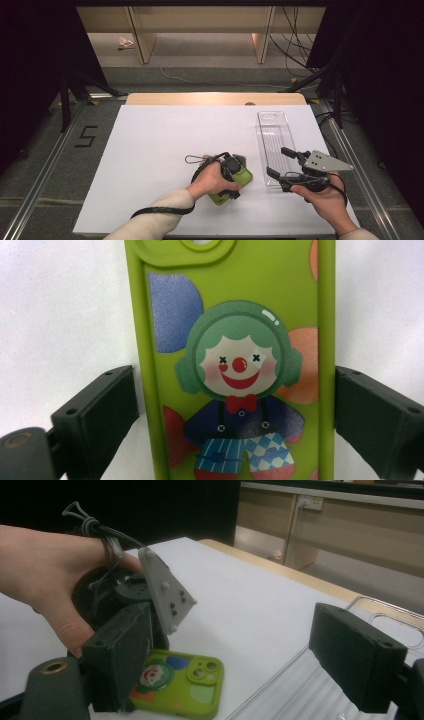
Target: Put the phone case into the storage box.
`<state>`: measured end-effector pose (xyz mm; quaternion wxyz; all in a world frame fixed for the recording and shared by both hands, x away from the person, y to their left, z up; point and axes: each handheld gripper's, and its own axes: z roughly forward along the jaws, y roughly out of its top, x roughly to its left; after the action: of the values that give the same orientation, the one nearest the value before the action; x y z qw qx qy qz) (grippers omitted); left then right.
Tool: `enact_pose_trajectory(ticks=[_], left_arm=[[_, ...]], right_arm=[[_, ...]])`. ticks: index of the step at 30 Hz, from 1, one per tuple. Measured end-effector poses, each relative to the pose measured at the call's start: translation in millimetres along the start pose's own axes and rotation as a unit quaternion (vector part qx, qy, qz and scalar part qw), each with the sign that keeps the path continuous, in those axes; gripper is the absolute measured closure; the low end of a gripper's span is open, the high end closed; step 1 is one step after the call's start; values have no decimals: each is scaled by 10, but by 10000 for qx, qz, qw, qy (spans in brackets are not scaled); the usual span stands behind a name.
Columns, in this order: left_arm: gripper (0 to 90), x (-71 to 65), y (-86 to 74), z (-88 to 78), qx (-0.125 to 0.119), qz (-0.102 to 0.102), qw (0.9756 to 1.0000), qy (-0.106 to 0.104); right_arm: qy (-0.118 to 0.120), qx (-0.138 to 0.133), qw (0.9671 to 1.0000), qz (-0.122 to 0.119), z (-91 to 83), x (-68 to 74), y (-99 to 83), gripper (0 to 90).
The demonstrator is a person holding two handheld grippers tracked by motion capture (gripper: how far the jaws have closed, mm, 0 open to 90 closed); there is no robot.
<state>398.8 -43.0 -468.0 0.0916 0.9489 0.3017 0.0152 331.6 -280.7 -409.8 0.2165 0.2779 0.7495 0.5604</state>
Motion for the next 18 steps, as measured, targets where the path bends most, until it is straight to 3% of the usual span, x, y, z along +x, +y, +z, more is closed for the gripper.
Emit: enact_pose_trajectory(ticks=[5,18], left_arm=[[152,9,-9,-24,-49,-53,10000,26],[162,12,-28,-29,-126,-114,9999,20]], right_arm=[[-10,-9,10000,-3,-3,-1,2,185],[-18,-30,10000,-7,-5,-2,4,185]])
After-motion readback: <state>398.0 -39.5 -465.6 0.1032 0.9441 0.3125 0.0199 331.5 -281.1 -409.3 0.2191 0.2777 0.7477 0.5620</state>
